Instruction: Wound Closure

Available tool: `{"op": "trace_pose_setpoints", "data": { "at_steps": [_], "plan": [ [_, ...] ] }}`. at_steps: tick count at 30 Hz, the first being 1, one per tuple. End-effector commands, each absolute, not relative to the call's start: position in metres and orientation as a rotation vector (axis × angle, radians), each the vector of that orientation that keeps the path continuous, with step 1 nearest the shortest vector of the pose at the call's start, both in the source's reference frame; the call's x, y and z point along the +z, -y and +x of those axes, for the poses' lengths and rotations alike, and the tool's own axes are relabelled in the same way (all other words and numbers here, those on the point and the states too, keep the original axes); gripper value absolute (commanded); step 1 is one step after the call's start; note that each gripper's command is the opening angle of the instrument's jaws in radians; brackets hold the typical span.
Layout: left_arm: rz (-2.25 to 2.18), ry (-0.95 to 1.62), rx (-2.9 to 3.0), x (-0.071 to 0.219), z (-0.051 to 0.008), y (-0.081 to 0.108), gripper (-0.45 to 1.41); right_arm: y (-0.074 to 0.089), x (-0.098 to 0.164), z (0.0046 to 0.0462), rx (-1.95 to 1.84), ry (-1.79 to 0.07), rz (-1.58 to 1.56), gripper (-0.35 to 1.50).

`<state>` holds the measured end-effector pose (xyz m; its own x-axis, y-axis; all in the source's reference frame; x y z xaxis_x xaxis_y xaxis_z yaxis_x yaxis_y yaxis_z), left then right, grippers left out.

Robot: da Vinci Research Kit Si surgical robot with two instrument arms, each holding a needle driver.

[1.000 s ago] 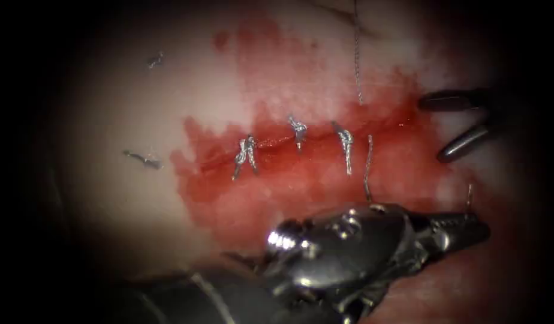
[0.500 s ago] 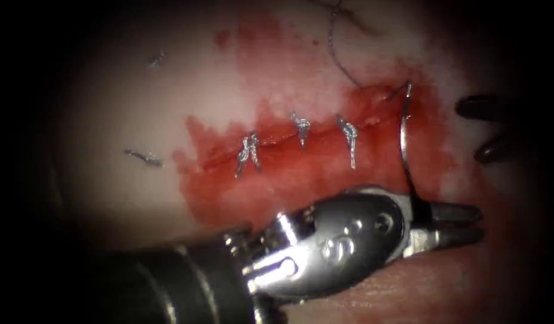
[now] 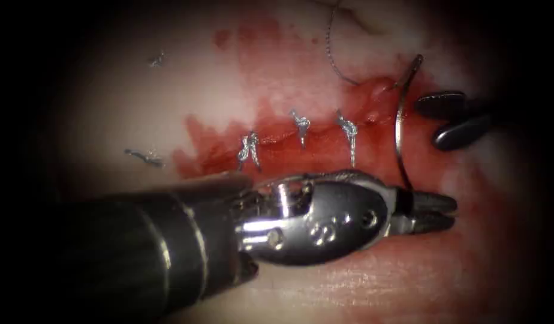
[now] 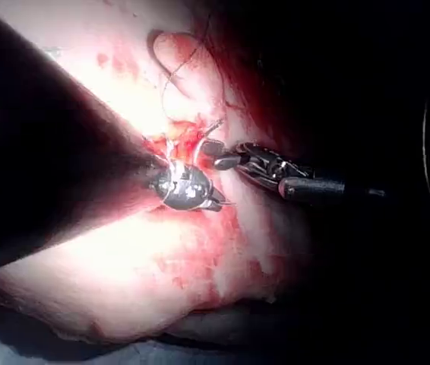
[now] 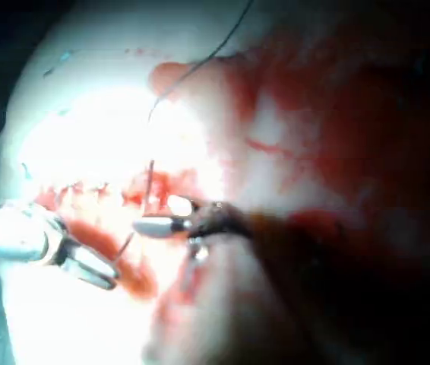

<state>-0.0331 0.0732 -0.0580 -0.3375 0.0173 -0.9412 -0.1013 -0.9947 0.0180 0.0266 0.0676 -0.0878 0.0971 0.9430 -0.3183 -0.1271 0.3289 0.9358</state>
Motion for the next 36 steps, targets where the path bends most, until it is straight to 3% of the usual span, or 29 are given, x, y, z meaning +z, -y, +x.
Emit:
{"op": "trace_pose_setpoints", "data": {
  "at_steps": [1,21,25,29,36],
  "plan": [
    [-1.763,-0.125,2.514,-0.0579,-0.0338,-0.0737,-0.35,-0.0677,-0.0873,0.0275,0.971,-1.195,0.903,0.71],
    [-1.784,-0.232,2.552,-0.0613,-0.0334,-0.0751,-0.35,-0.067,-0.0879,0.0255,0.95,-1.197,0.924,0.79],
    [-1.79,-0.292,2.544,-0.0618,-0.0331,-0.0755,-0.35,-0.067,-0.0882,0.0255,0.951,-1.2,0.927,0.99],
    [-1.804,-0.351,2.527,-0.0629,-0.0324,-0.0763,-0.35,-0.067,-0.0881,0.0255,0.911,-1.215,0.898,1.06],
    [-1.786,-0.385,2.527,-0.0625,-0.0322,-0.0758,-0.35,-0.0673,-0.0884,0.0255,0.916,-1.227,0.901,0.99]
  ]
}}
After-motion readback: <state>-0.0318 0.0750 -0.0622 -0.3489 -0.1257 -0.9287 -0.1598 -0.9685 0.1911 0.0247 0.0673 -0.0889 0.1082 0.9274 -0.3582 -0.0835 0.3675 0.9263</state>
